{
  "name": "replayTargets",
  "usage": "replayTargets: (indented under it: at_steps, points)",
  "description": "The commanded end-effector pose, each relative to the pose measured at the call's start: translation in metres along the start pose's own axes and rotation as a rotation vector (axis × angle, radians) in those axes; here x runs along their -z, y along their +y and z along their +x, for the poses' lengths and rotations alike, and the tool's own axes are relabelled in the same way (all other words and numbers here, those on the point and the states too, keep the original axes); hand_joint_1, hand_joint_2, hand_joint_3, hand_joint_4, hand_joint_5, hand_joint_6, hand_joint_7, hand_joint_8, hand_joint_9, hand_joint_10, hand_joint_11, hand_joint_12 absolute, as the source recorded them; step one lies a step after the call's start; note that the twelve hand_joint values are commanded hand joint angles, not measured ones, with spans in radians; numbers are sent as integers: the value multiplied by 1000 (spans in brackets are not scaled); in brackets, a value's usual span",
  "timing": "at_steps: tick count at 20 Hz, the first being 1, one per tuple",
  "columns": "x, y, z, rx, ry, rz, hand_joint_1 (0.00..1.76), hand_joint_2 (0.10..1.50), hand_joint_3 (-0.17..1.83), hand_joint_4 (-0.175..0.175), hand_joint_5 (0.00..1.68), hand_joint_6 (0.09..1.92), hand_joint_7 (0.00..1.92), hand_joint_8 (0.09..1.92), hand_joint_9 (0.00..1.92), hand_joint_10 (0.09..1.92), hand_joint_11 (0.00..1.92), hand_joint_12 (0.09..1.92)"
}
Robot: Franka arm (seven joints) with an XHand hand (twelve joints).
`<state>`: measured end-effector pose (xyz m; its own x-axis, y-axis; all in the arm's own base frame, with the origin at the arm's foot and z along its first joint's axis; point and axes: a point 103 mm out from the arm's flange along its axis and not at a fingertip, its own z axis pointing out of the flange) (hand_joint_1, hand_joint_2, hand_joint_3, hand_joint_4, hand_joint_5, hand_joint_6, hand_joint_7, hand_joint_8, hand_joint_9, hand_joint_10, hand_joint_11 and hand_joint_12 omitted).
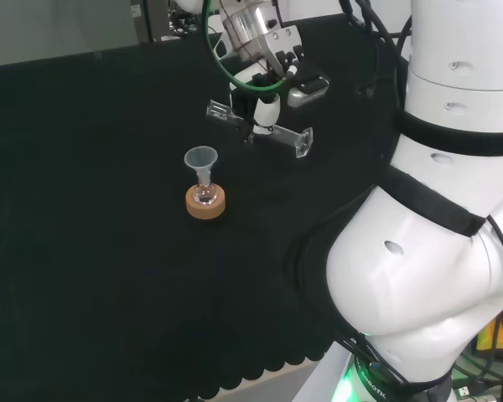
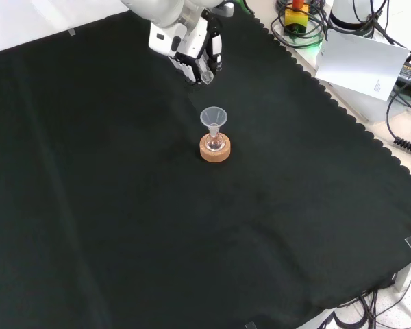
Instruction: Put the graduated cylinder back on the table.
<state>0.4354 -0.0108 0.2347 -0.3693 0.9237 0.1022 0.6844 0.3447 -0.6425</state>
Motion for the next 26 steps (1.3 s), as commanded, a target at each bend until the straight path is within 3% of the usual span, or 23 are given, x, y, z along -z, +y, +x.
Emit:
replayTargets:
  at_steps: [1,20,26]
  points:
    - [-5,3,-4,22,33,-45,1303,997,-1,-175,1236,564,1294,516,1645,87,1209,768]
    - [-3,39,-23,101,146,-312,1302,998,-1,-175,1235,568,1292,520,1649,87,1214,762]
    - [2,57,-29,140,232,-397,1302,998,0,-175,1234,569,1291,521,1650,87,1215,760]
